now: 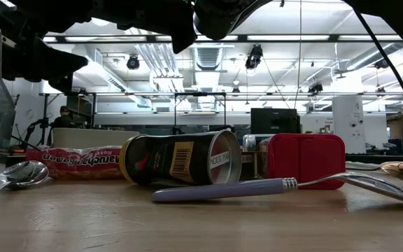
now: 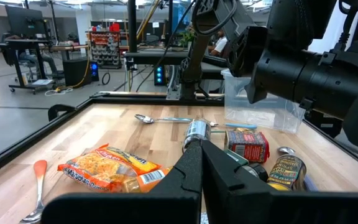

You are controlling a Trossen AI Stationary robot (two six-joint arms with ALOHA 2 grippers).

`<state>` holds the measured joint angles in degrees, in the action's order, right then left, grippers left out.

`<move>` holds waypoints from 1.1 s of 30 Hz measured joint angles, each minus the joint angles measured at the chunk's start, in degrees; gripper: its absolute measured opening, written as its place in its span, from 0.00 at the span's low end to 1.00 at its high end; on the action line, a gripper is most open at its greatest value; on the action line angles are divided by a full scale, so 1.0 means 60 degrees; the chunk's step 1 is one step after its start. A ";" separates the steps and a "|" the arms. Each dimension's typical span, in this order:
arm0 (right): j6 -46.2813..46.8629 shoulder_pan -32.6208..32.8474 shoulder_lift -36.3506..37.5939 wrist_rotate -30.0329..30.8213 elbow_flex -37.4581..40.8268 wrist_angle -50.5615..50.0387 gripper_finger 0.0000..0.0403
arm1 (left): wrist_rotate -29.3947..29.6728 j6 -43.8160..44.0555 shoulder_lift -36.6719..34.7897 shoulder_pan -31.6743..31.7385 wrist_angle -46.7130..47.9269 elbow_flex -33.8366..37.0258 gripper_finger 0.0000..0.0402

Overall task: Pick & Place Food Item
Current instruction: Put the blue noodle pack into the transparent bin

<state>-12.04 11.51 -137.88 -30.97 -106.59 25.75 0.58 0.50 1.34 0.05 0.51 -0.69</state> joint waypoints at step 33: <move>0.2937 -0.1485 0.0595 0.0478 0.0433 0.0663 0.69 | 0.0001 -0.0001 0.0000 0.0001 0.0000 0.0000 0.00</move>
<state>5.58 2.60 -134.31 -28.10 -103.98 29.73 0.59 0.49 1.34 0.06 0.51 -0.69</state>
